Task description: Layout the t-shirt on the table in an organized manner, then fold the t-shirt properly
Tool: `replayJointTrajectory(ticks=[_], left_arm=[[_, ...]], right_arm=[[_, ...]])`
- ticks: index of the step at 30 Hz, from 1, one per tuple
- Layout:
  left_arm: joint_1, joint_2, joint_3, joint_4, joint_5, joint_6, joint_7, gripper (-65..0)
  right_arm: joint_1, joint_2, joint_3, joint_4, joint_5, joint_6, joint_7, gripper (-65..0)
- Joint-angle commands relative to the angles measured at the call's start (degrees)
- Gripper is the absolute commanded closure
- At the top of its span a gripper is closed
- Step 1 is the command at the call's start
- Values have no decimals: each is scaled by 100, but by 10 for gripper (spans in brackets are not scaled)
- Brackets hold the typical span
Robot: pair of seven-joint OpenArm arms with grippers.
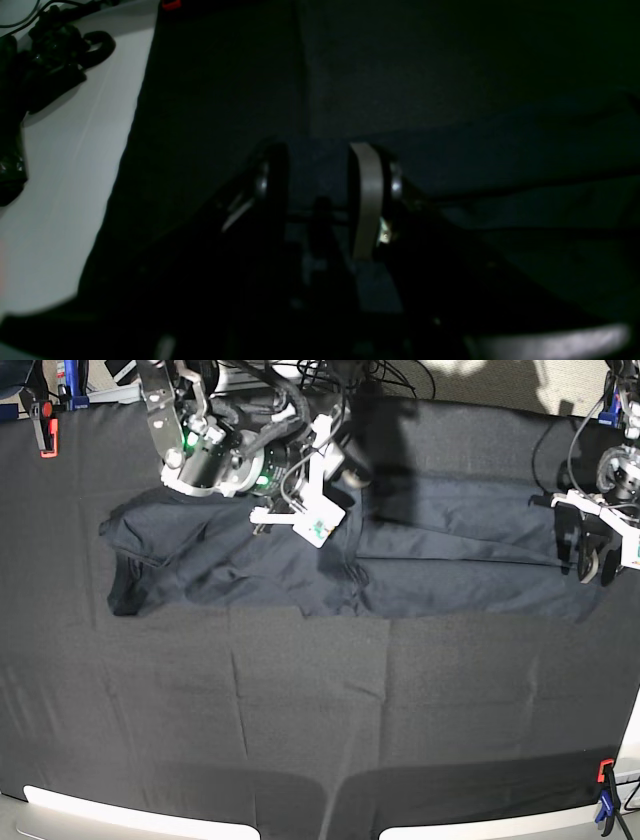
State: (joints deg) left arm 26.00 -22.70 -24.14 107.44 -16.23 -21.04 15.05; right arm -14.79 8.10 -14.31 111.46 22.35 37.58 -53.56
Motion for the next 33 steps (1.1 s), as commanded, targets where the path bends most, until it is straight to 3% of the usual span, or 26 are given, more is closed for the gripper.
replayJointTrajectory(ticks=[1, 8, 12, 16, 19, 25, 33], left_arm=[[-28, -81, -52, 90, -31, 39, -140, -175], [-28, -81, -52, 90, -31, 39, -140, -175], [-31, -81, -52, 90, -33, 39, -144, -175], [-31, -81, -52, 90, -33, 42, -144, -175], [-31, -81, -52, 90, -33, 42, -142, -175], [-28, -79, -52, 90, -33, 39, -140, -175], [-28, -79, -52, 90, -33, 39, -140, -175]], right_arm=[[68, 0, 44, 127, 83, 57, 101, -242], [162, 0, 431, 345, 85, 44, 125, -242], [203, -2, 981, 575, 22, -251, 208, -242], [243, 2, 1670, 483, -669, -271, 289, -242], [249, 63, 2273, 254, -837, -417, 699, -242], [691, 299, 3139, -1010, -870, -466, 1029, -242], [2026, 855, 3294, -3464, -892, -463, 1084, -242]])
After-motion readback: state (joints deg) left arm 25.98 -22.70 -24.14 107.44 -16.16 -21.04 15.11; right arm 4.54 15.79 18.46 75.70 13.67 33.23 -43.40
